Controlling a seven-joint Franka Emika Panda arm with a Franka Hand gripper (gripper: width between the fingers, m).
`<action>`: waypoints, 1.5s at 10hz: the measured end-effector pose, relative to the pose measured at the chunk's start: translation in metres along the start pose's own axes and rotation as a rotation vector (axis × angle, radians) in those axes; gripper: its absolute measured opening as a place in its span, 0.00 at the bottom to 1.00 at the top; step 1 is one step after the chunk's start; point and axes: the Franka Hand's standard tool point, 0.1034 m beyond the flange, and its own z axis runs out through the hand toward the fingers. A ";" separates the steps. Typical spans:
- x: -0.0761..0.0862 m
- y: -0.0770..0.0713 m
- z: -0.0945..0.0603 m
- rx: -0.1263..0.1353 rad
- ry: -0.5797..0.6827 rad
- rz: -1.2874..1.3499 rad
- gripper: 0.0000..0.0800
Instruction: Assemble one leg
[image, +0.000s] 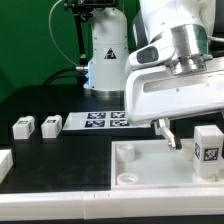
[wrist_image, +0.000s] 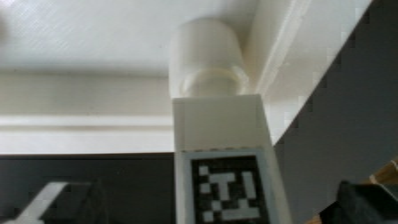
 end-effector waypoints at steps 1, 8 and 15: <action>0.009 0.003 -0.007 0.002 -0.022 0.006 0.81; 0.027 -0.008 -0.003 0.043 -0.208 0.038 0.81; 0.027 -0.008 -0.003 0.043 -0.208 0.038 0.81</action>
Offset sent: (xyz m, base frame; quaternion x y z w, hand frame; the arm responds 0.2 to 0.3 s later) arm 0.0304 -0.0007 0.0093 -0.0119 -0.0375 0.0194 0.9990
